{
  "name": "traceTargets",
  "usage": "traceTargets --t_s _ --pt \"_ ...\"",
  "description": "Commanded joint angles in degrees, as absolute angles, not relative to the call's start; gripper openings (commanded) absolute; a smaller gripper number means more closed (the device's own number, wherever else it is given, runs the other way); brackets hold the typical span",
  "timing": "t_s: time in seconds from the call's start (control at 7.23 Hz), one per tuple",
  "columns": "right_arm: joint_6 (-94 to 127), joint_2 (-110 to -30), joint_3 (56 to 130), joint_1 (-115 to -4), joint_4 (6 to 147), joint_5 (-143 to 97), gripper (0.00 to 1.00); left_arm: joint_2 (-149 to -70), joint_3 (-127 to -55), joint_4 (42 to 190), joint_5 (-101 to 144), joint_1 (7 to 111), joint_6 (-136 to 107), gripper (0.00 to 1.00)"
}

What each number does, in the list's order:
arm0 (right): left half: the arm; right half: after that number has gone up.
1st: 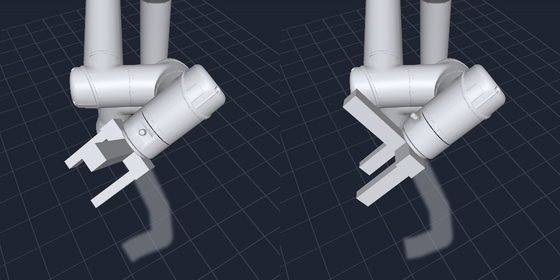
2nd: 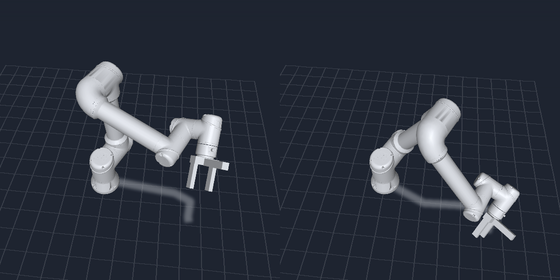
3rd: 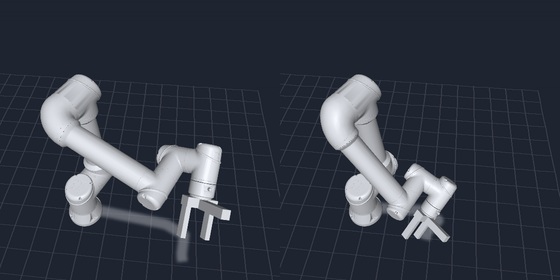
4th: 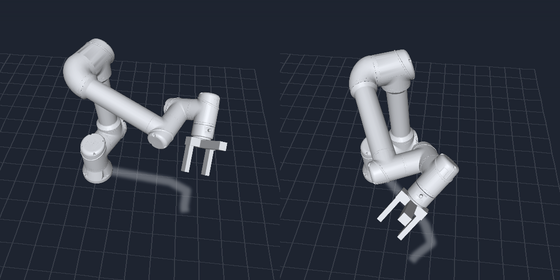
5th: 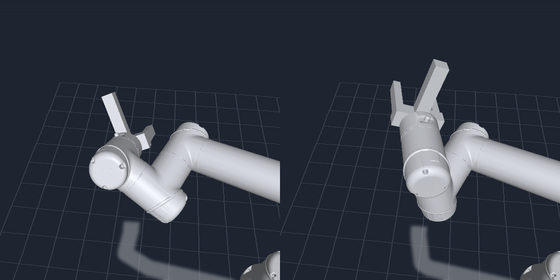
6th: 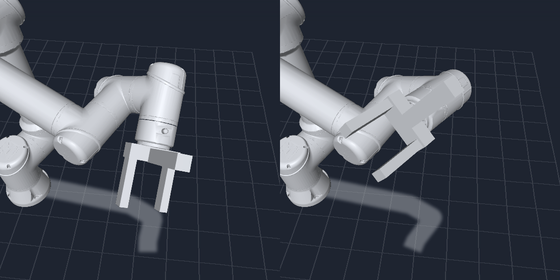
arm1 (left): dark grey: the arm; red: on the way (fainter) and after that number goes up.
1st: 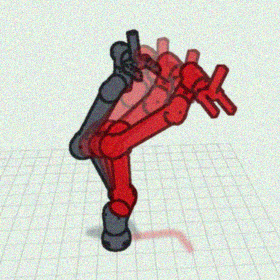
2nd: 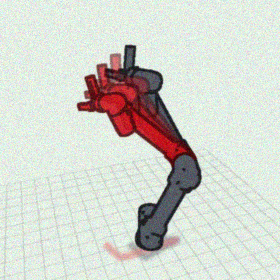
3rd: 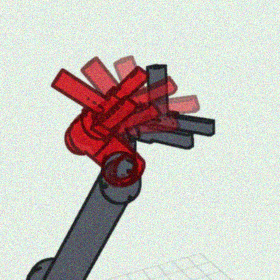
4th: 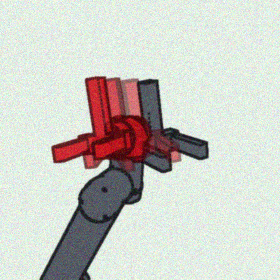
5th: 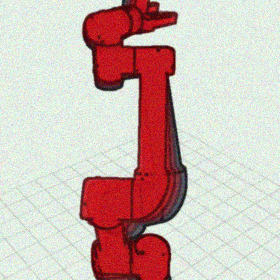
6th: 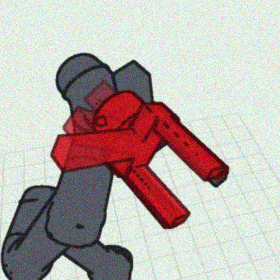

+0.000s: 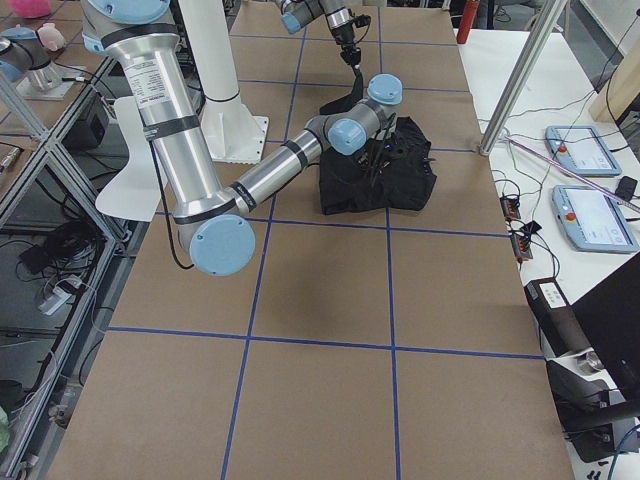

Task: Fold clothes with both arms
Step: 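Lift the hem with both grippers and fold it over toward the collar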

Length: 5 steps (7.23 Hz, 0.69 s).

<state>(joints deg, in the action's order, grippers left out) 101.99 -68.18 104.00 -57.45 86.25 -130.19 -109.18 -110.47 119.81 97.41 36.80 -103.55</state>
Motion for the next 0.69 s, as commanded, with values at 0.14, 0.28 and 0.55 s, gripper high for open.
traceTargets --t_s 0.14,0.28,0.55 --pt "96.88 -59.42 88.71 -54.07 85.00 -121.51 0.00 -117.23 -89.53 132.32 97.38 40.94 -98.36 0.00" --pt "96.33 -57.41 84.33 -54.05 83.34 -120.86 0.00 -119.42 -83.03 135.67 97.30 42.87 -96.96 0.05" --pt "96.06 -54.85 74.56 -54.05 74.67 -119.63 0.38 -125.31 -70.37 142.87 97.29 46.30 -92.31 0.62"
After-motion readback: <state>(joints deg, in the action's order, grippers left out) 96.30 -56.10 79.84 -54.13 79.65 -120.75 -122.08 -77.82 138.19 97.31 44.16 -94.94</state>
